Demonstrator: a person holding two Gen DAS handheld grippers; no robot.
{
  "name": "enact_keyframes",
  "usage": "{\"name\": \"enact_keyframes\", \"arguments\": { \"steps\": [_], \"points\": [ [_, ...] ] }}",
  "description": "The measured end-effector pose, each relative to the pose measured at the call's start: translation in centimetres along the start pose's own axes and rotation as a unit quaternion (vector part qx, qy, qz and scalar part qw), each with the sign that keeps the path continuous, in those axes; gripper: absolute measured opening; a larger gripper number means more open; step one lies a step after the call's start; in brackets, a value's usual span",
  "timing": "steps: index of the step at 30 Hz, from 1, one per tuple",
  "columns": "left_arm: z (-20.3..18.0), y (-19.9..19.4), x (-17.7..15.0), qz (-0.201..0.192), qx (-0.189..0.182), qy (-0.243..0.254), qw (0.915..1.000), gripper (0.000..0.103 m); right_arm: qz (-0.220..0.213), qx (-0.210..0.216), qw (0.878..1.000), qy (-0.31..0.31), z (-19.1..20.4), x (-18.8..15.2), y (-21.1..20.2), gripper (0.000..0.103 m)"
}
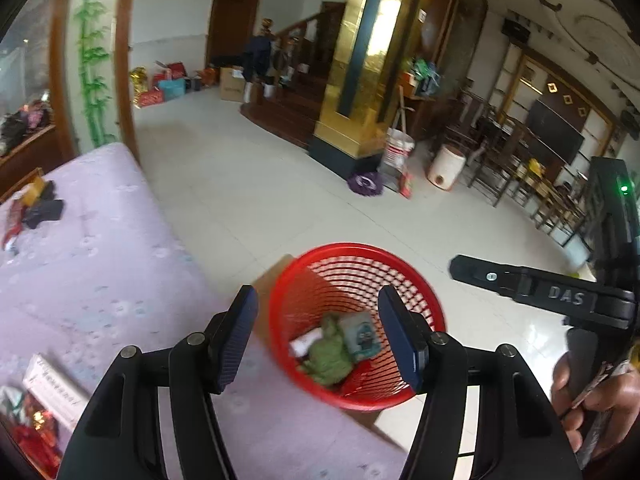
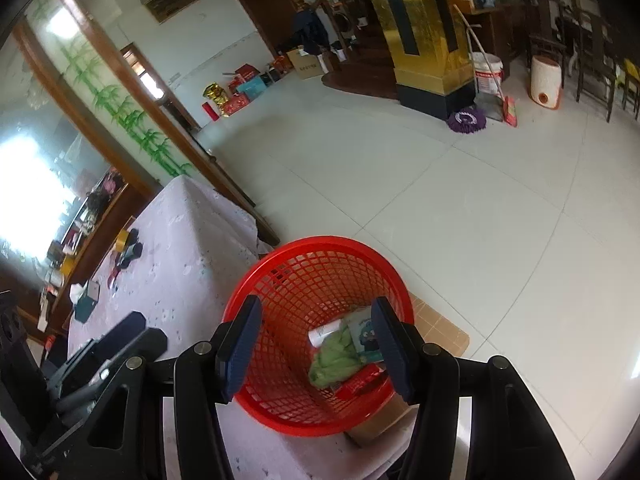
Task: Collect trash
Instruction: 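Return both tools to the table and grasp the white wrapper with the left gripper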
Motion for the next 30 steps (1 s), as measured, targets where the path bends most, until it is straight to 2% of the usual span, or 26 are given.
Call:
{"name": "enact_keyframes", "arguments": {
  "steps": [6,12,16,25,27,30],
  "points": [
    [3.3,-3.9,-1.2,-0.022,0.037,-0.014,0.9989,0.061,-0.006,0.021,0.998,-0.051,4.2,-1.1,-1.6,0.062],
    [7.7,-8.6,-3.6,-0.036,0.069,-0.042,0.9961,0.062,0.005,0.064,0.991,-0.122,11.2,-3.2,-2.2,0.062],
    [10.8,-11.8,-5.5,-0.051,0.098,-0.064,0.9919,0.062,0.028,0.096,0.981,-0.164,16.1,-5.3,-1.3,0.062],
    [16.3,-17.8,-9.6,-0.071,0.145,-0.112,0.9806,0.064,0.053,0.133,0.962,-0.231,22.7,-8.9,-0.3,0.063],
    [17.6,-19.0,-10.7,-0.072,0.157,-0.122,0.9774,0.065,0.061,0.145,0.956,-0.249,24.3,-9.9,0.0,0.068],
    [19.7,-21.0,-12.7,-0.070,0.183,-0.128,0.9722,0.066,0.069,0.156,0.948,-0.270,26.3,-10.9,0.2,0.070]
  ]
}}
Point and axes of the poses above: each gripper's, at about its wrist camera, not at the fingertips, and y roughly the way its jaws point, z to its left, x to its top, the point moved 1 cm from there along y, roughly the way its jaws point, and after that the axes turned 7 degrees about -y, right-handed, at the moved point
